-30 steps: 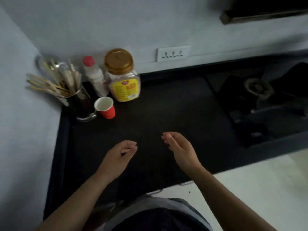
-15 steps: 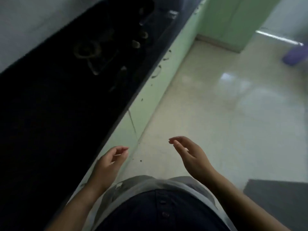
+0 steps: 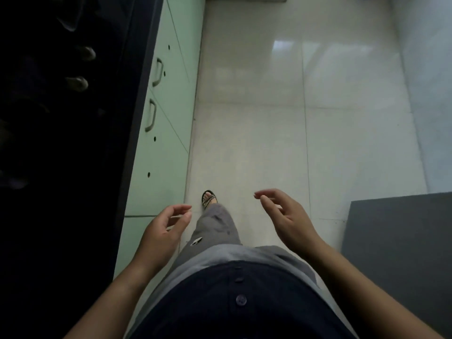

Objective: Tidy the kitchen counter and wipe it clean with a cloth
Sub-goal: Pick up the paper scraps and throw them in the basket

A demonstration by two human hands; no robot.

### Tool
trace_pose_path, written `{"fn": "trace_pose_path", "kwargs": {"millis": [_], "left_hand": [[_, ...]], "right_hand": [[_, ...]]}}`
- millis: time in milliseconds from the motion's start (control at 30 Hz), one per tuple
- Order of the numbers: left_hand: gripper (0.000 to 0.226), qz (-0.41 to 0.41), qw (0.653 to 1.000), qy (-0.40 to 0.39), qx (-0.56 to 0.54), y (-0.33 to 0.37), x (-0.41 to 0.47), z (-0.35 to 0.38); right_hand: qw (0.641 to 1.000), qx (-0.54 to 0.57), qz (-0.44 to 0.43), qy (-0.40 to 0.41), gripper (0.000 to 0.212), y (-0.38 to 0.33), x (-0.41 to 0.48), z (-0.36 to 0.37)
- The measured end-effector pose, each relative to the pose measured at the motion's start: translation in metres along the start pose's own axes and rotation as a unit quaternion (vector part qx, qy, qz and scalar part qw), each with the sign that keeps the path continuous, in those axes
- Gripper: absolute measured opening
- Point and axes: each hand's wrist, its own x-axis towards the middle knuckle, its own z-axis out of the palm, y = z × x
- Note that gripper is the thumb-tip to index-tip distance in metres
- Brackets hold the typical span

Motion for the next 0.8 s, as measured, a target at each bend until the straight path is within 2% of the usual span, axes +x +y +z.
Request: {"fn": "trace_pose_path", "kwargs": {"millis": [100, 233, 300, 567, 800], "left_hand": [[0.010, 0.027, 0.999, -0.016, 0.007, 0.042, 0.064, -0.017], [0.023, 0.081, 0.996, -0.029, 0.011, 0.114, 0.140, -0.044], [0.021, 0.093, 0.995, -0.032, 0.010, 0.137, 0.172, -0.052], [0.011, 0.065, 0.996, -0.051, 0.015, 0.174, 0.261, -0.051], [0.012, 0.075, 0.997, -0.012, 0.010, 0.266, 0.387, -0.031]], "right_hand": [[0.999, -0.012, -0.024, 0.019, 0.023, -0.041, 0.062, -0.016], [0.996, -0.026, -0.066, 0.048, 0.032, -0.099, 0.135, -0.037], [0.995, -0.023, -0.072, 0.060, 0.031, -0.114, 0.163, -0.043], [0.997, 0.004, -0.020, 0.070, 0.024, -0.115, 0.243, -0.068], [0.998, -0.017, -0.044, 0.049, 0.023, -0.157, 0.396, -0.142]]}}
